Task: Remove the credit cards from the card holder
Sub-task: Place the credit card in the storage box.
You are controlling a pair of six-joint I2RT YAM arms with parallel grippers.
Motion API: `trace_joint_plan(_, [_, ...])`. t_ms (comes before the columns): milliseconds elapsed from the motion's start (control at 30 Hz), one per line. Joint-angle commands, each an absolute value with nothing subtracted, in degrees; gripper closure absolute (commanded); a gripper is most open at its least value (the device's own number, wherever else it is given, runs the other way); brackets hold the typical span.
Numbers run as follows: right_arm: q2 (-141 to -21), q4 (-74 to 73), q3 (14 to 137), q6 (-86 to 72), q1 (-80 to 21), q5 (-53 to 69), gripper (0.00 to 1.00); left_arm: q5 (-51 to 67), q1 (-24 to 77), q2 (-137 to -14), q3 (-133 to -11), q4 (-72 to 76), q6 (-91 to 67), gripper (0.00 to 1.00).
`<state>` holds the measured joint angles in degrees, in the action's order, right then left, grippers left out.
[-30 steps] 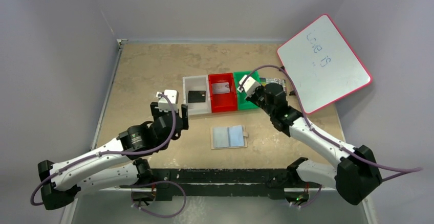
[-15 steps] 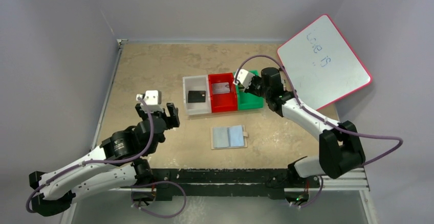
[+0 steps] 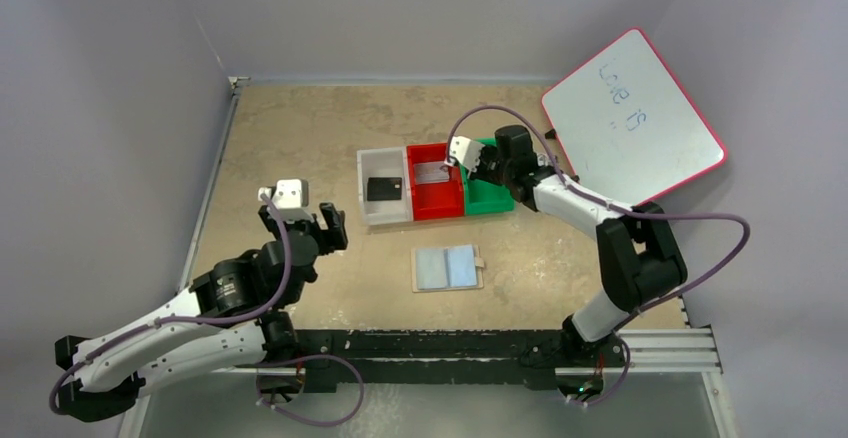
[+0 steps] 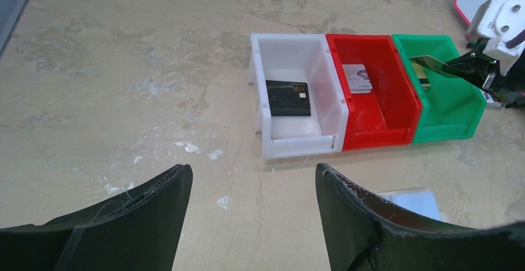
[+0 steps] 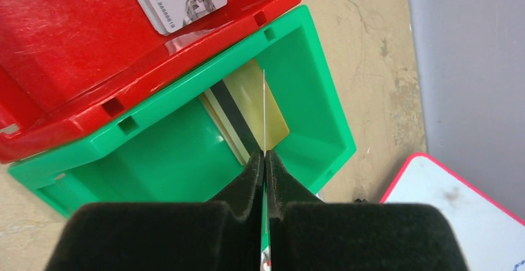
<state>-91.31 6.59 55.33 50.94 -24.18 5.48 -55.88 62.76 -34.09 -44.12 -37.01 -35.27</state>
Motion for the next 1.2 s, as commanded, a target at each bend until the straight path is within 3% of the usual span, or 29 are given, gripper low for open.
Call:
trace_joint_plan(0, [-92.8,6.6,59.7,54.6,-23.7,4.9,1.00,-58.8,63.8,-32.6,-44.2,-37.0,-36.3,0.27])
trace_joint_plan(700, [-102.7,5.5,65.2,63.2,-21.6,7.8,1.00,-65.7,69.3,-30.7,-45.2,-41.6,-39.7,0.27])
trace_joint_plan(1167, [-105.4,-0.3,68.3,65.5,-21.5,9.6,0.85,-67.7,70.5,-30.2,-45.4,-44.0,-42.5,0.27])
